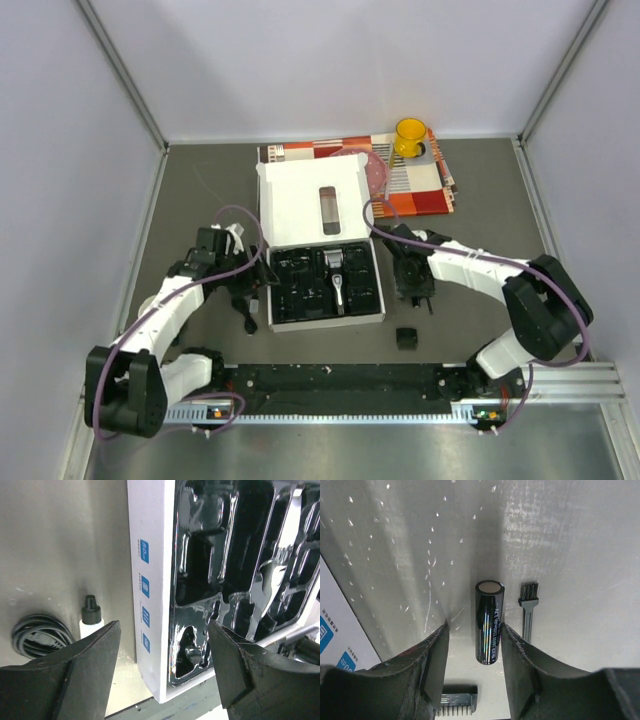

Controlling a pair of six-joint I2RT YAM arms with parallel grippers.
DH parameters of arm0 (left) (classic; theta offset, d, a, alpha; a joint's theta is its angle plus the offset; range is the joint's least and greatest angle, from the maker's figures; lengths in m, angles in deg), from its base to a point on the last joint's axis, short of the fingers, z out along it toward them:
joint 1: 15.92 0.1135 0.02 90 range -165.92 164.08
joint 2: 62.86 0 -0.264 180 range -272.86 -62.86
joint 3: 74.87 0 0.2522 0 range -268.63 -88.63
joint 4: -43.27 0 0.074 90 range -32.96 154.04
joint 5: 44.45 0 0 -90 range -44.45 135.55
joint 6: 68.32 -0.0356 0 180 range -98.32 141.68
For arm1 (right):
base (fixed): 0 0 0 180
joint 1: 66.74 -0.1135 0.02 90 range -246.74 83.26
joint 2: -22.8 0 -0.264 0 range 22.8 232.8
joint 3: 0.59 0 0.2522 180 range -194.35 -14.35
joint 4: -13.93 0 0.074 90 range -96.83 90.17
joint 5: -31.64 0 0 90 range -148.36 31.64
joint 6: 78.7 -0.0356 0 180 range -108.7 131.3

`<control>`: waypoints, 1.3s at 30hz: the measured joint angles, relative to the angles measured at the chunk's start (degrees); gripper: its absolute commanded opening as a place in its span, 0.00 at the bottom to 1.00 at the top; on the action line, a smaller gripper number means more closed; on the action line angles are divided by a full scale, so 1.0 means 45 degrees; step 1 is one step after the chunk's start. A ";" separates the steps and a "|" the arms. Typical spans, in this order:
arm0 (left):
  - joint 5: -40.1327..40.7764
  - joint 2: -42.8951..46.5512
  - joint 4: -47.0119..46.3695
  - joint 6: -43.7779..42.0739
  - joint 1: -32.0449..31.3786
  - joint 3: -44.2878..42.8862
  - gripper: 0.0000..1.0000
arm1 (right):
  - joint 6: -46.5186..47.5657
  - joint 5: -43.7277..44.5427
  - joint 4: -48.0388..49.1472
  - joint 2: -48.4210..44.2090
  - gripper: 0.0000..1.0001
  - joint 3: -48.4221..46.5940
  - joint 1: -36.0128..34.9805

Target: Sort the hair-cutting tools

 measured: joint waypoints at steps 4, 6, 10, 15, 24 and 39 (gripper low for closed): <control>0.0986 0.0549 0.0321 -0.0136 0.0000 -0.0432 0.82 | -0.0034 0.0063 0.0068 0.0219 0.38 -0.0199 0.0000; 0.1462 0.0923 0.0432 -0.0180 0.0000 -0.0559 0.90 | -0.0058 0.0160 0.0155 0.0364 0.33 -0.0325 0.0000; 0.2098 0.1622 0.0491 -0.0330 0.0005 -0.0670 0.99 | -0.0243 0.0452 0.0243 0.0500 0.23 -0.0403 0.0000; 0.2059 0.1792 0.0413 -0.0835 0.0000 -0.0869 0.99 | -0.0461 0.0821 0.0277 0.0500 0.02 -0.0403 0.0005; 0.1914 0.1923 0.0345 -0.1200 0.0000 -0.0869 0.97 | -0.0797 0.0835 -0.0126 -0.0073 0.00 -0.1127 0.0000; 0.2569 0.1821 0.0267 -0.1214 -0.0005 -0.0884 0.93 | -0.1433 0.2312 0.1617 -0.0772 0.00 -0.4770 -0.3143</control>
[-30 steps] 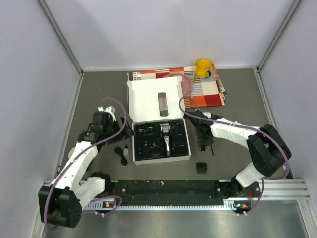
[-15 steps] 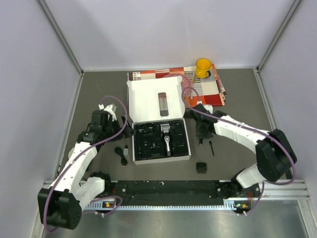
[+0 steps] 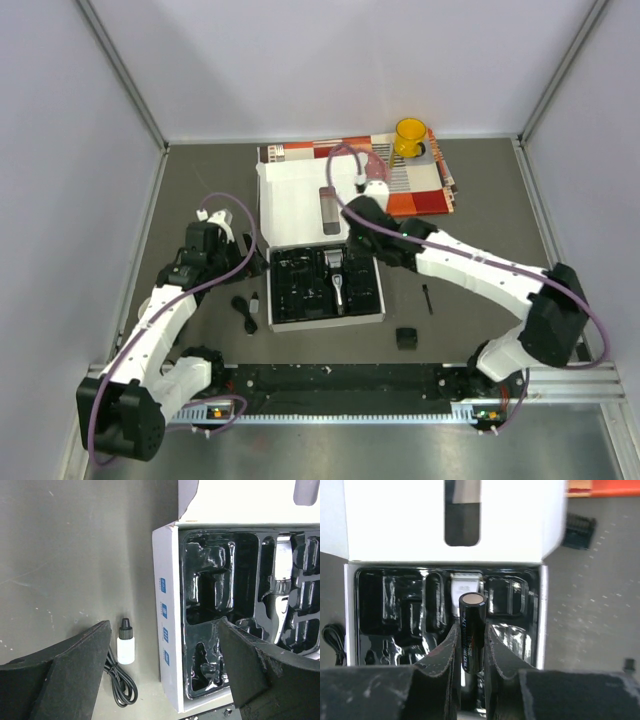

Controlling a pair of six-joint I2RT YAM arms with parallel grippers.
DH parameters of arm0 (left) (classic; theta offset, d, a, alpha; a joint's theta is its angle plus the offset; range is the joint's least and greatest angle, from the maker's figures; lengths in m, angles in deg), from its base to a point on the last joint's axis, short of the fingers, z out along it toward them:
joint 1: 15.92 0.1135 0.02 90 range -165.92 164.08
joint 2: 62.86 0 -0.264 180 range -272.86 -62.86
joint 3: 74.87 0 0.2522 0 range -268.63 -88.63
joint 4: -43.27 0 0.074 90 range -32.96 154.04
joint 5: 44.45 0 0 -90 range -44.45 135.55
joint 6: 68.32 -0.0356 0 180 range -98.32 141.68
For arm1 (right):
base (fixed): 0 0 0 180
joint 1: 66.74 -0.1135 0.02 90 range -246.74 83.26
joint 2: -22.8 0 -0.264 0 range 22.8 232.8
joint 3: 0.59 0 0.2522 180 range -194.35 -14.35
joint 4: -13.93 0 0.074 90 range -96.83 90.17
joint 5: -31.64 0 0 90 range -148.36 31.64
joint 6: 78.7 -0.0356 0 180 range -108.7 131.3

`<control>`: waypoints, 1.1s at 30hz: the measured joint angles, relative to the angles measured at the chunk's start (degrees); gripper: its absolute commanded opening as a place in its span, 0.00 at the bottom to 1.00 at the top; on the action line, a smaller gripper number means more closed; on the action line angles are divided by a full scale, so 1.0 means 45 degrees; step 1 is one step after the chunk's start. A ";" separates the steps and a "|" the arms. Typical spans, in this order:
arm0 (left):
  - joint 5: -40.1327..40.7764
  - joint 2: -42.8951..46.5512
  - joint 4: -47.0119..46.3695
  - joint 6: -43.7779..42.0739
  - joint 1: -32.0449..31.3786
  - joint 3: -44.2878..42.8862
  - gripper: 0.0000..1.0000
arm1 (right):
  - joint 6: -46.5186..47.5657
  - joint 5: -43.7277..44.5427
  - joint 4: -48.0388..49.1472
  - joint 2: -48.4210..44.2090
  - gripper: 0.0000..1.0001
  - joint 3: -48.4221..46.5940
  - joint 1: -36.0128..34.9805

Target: Sort the hair-cutting tools

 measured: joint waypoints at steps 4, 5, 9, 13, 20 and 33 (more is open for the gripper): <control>0.0272 -0.0015 0.0005 0.0005 0.0000 -0.0005 0.93 | -0.0165 0.0287 0.0884 0.1598 0.00 -0.0486 -0.0772; 0.0296 -0.0019 0.0010 0.0005 0.0000 -0.0005 0.92 | -0.0209 0.0301 0.1010 0.1812 0.00 -0.0495 -0.0845; 0.0330 -0.0019 0.0010 0.0005 0.0000 -0.0010 0.92 | -0.0282 0.0481 0.1433 0.2696 0.00 -0.0772 -0.1112; 0.0330 -0.0044 0.0010 0.0005 0.0000 -0.0029 0.92 | -0.0491 0.0500 0.1724 0.3473 0.00 -0.1316 -0.1297; 0.0335 -0.0044 0.0010 0.0010 0.0000 -0.0029 0.92 | -0.0743 0.0491 0.1967 0.4206 0.00 -0.1588 -0.1515; 0.0325 -0.0325 0.0005 0.0015 0.0000 -0.0029 0.92 | -0.1059 0.0427 0.2171 0.5129 0.00 -0.1642 -0.1564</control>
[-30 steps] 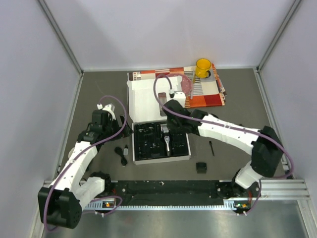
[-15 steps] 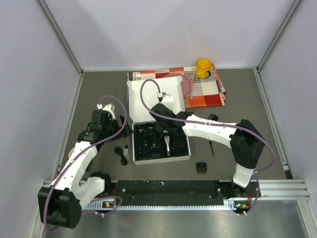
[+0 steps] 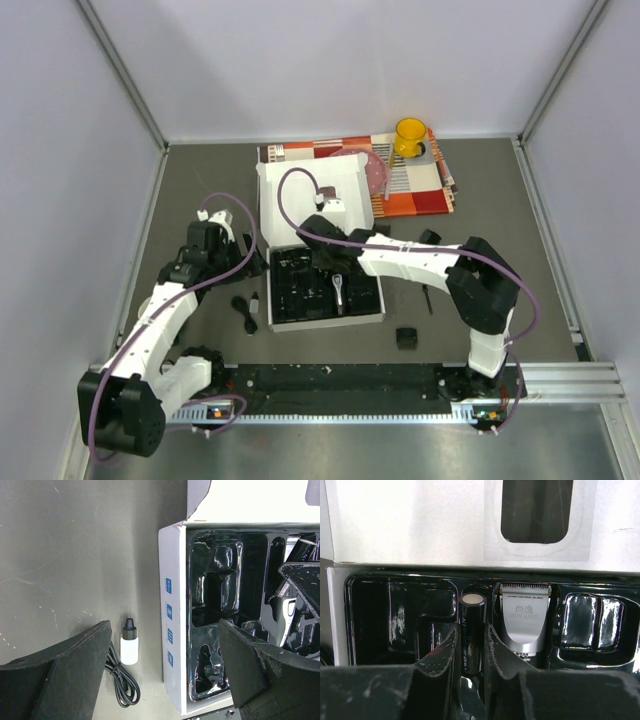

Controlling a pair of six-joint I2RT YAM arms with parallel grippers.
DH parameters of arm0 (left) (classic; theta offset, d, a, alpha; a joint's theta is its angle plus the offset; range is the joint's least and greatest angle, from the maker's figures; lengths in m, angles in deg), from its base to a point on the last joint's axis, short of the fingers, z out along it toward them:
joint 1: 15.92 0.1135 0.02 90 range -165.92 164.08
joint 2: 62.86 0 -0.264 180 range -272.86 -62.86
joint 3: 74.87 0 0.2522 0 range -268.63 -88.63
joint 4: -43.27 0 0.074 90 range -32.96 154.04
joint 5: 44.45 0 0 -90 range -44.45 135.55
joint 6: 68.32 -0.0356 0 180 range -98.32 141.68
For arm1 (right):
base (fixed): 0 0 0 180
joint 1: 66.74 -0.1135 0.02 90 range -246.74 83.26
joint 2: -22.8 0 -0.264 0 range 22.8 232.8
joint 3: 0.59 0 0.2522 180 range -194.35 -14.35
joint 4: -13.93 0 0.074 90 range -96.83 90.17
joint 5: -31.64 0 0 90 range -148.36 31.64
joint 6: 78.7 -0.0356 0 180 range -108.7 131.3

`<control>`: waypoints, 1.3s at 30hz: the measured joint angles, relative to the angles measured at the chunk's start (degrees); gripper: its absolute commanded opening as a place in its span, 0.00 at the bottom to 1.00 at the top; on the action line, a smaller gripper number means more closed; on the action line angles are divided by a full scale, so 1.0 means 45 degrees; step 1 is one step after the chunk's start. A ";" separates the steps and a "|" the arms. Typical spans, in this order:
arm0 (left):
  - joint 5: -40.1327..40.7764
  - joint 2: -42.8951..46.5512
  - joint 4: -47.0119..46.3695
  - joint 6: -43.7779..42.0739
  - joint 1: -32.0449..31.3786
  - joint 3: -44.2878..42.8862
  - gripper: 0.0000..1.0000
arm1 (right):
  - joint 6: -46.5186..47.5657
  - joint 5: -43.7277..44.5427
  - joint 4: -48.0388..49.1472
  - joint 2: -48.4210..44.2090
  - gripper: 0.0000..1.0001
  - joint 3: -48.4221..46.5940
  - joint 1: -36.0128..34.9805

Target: Sort the hair-cutting tools

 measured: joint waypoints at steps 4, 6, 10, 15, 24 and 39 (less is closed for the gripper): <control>-0.0005 -0.0039 0.0010 0.0000 0.0000 0.0000 0.92 | -0.0131 -0.0083 0.0034 0.0053 0.00 0.0010 -0.0049; -0.0010 -0.0053 0.0005 0.0000 0.0000 -0.0005 0.92 | -0.0219 -0.0165 0.0039 0.0058 0.00 0.0015 -0.0078; -0.0019 -0.0053 0.0005 0.0000 0.0000 -0.0010 0.92 | -0.0311 -0.0223 0.0044 0.0058 0.00 0.0029 -0.0117; -0.0049 -0.0053 0.0005 -0.0005 0.0000 -0.0010 0.92 | -0.0316 -0.0209 0.0039 0.0058 0.00 0.0044 -0.0170; -0.0044 -0.0053 0.0005 -0.0005 0.0000 -0.0015 0.92 | -0.0306 -0.0015 0.0151 0.0121 0.01 0.0291 -0.0238; -0.0044 -0.0053 0.0005 -0.0005 0.0000 -0.0019 0.92 | -0.0282 0.0010 0.0393 0.0121 0.50 0.0287 -0.0457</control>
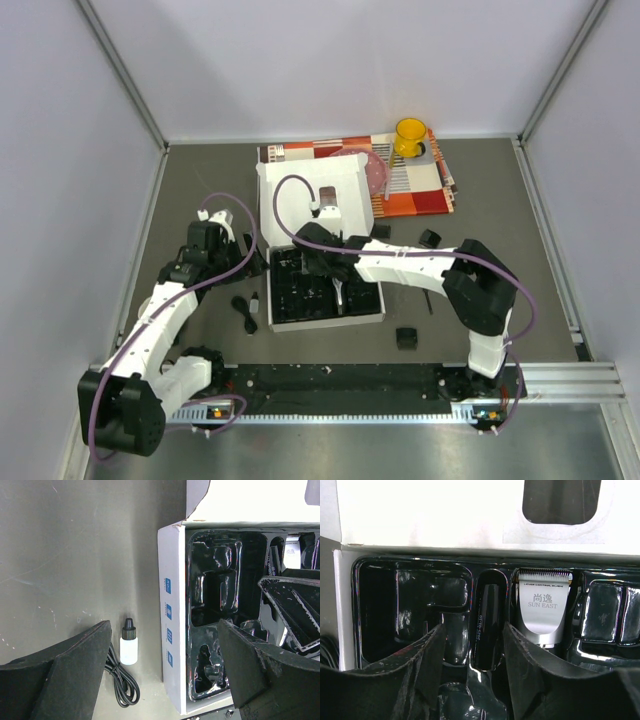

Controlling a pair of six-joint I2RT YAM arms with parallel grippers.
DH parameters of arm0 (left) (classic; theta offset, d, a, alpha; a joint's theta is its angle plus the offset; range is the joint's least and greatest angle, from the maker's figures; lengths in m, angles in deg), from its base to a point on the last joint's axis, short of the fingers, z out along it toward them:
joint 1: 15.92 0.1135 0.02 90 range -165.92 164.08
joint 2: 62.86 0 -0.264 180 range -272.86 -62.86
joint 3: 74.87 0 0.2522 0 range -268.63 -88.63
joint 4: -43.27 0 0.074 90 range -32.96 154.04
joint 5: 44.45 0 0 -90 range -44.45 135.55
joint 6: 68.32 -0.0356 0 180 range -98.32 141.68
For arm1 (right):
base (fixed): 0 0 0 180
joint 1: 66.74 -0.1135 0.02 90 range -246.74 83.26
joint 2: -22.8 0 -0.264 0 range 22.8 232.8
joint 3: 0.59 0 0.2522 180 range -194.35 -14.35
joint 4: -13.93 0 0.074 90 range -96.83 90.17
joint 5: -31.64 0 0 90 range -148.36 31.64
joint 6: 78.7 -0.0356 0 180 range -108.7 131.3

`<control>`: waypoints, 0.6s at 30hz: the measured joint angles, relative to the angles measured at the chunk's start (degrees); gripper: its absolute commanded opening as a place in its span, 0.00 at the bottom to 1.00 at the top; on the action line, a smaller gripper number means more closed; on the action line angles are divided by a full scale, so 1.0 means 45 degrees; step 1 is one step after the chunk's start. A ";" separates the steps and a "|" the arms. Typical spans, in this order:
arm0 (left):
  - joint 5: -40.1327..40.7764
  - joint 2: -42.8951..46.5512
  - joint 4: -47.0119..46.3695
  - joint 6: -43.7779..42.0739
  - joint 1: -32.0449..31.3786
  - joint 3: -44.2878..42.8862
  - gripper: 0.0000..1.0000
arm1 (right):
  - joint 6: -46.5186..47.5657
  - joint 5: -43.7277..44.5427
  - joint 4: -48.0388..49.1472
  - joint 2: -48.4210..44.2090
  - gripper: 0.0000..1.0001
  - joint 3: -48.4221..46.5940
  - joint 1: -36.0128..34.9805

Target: Sort the hair-cutting tools

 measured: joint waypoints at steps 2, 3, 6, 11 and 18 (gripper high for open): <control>0.0000 0.0000 0.0000 0.0000 0.0000 0.0000 0.92 | 0.0005 0.0005 0.0019 0.0000 0.49 0.0000 -0.0015; 0.0000 0.0000 0.0000 0.0000 0.0000 0.0000 0.92 | 0.0005 0.0005 0.0019 0.0000 0.48 0.0000 -0.0015; 0.0000 0.0000 0.0000 -0.0005 0.0000 0.0000 0.92 | 0.0015 0.0034 0.0005 -0.0005 0.38 0.0000 -0.0015; 0.0000 0.0000 0.0000 -0.0005 0.0000 0.0000 0.92 | 0.0175 0.0223 -0.0175 -0.0117 0.25 0.0073 -0.0015; 0.0000 -0.0049 0.0000 -0.0005 0.0000 0.0000 0.92 | 0.0442 0.0194 -0.0345 -0.0413 0.17 0.0253 -0.0015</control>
